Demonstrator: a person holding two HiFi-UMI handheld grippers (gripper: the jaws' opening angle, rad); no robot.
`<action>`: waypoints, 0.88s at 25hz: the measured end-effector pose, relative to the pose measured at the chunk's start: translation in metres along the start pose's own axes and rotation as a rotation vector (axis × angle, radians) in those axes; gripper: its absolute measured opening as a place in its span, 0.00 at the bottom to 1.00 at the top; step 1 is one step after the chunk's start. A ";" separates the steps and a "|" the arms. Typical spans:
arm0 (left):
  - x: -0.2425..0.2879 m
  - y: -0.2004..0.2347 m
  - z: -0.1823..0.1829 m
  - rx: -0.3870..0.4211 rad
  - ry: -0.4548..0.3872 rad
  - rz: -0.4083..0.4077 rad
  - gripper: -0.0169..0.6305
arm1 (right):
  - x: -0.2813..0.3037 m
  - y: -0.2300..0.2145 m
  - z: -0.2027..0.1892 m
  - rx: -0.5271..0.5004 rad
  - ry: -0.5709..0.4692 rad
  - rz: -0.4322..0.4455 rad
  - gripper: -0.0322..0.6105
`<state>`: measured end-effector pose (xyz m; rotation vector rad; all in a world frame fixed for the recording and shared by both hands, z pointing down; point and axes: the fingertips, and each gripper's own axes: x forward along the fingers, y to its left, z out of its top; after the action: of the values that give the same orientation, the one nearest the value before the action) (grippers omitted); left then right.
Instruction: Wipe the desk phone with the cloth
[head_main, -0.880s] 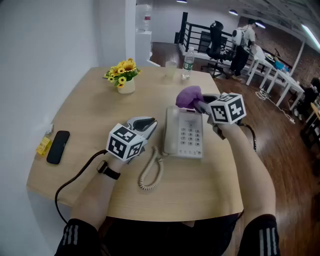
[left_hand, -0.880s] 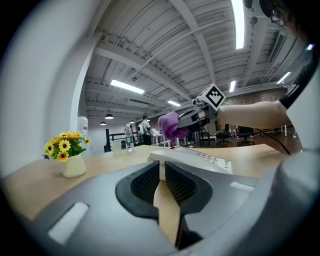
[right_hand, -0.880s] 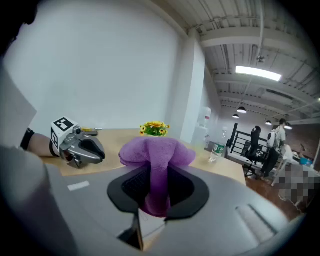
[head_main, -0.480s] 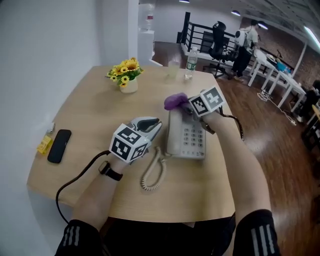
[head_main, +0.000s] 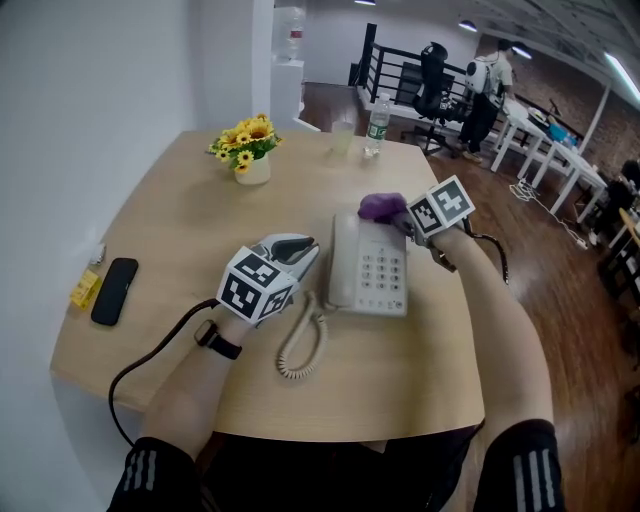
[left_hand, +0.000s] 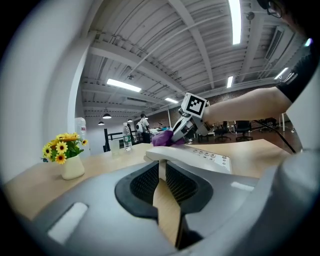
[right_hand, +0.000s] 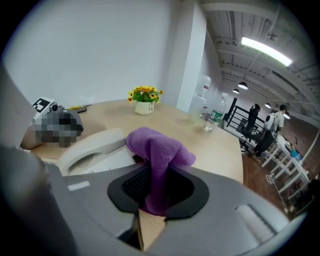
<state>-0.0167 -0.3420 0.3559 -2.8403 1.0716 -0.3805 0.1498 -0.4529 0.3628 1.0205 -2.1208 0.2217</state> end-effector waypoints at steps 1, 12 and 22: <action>0.000 0.000 -0.001 0.001 0.001 0.000 0.08 | -0.003 -0.006 -0.006 0.002 0.010 -0.018 0.16; -0.001 -0.001 0.001 0.001 -0.001 0.001 0.08 | -0.036 -0.012 0.010 0.090 -0.141 -0.074 0.16; 0.000 -0.004 0.003 0.008 -0.005 -0.010 0.08 | -0.024 0.003 -0.040 0.233 -0.144 0.011 0.16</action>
<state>-0.0132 -0.3388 0.3541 -2.8396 1.0532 -0.3776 0.1799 -0.4191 0.3748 1.1895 -2.2695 0.4198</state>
